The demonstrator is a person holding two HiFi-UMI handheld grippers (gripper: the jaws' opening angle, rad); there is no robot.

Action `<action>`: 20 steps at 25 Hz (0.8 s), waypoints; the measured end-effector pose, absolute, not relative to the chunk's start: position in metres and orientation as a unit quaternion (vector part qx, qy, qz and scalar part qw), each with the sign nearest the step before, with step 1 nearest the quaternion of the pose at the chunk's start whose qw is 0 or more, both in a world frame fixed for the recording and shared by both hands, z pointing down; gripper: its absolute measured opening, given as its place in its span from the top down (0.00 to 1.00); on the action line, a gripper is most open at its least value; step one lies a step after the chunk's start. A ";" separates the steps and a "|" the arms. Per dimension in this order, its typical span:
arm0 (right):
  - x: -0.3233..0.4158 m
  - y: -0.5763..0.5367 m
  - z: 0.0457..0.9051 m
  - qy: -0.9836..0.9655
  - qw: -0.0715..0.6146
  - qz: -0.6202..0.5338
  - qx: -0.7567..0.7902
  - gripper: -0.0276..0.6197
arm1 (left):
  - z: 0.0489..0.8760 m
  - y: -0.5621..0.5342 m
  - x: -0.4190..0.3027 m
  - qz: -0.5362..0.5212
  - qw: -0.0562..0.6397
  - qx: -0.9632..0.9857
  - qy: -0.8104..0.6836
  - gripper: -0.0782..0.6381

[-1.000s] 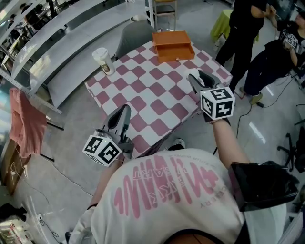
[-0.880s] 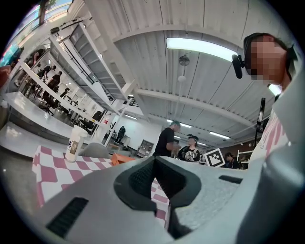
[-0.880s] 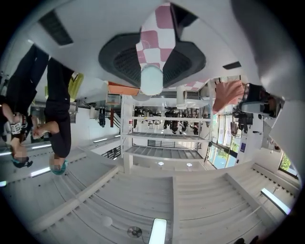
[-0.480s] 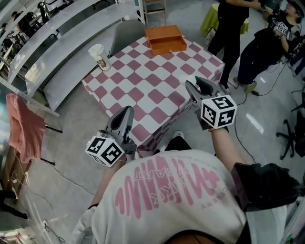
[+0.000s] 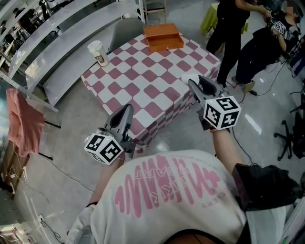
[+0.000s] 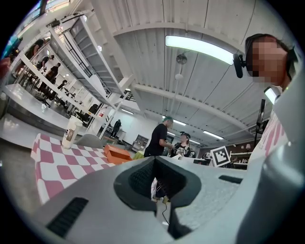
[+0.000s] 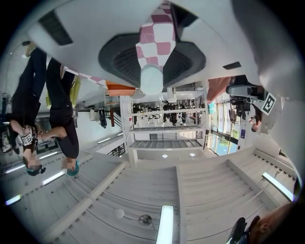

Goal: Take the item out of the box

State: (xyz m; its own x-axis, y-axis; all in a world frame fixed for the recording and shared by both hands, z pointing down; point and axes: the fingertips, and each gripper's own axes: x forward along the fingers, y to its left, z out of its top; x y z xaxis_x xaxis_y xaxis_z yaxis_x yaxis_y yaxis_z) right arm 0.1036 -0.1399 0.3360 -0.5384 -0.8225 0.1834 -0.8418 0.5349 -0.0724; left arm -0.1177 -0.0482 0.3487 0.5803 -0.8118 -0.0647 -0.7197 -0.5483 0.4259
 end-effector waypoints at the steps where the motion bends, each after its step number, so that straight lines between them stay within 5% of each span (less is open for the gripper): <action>1: 0.109 -0.139 0.335 -0.873 0.062 0.077 0.477 0.73 | 0.347 -0.047 -0.112 -0.128 0.179 0.871 -0.440 0.88; 20: 0.195 -0.102 0.340 -0.882 0.078 0.092 0.456 0.74 | 0.343 -0.005 -0.032 -0.138 0.184 0.850 -0.473 0.88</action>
State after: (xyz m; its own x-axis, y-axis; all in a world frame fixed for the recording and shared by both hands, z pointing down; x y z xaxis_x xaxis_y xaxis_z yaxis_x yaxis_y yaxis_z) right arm 0.1953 -0.1025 0.3402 -0.5719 -0.7899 0.2213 -0.8186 0.5670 -0.0913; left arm -0.0321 -0.0054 0.3428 0.5141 -0.8556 -0.0608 -0.7536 -0.4844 0.4443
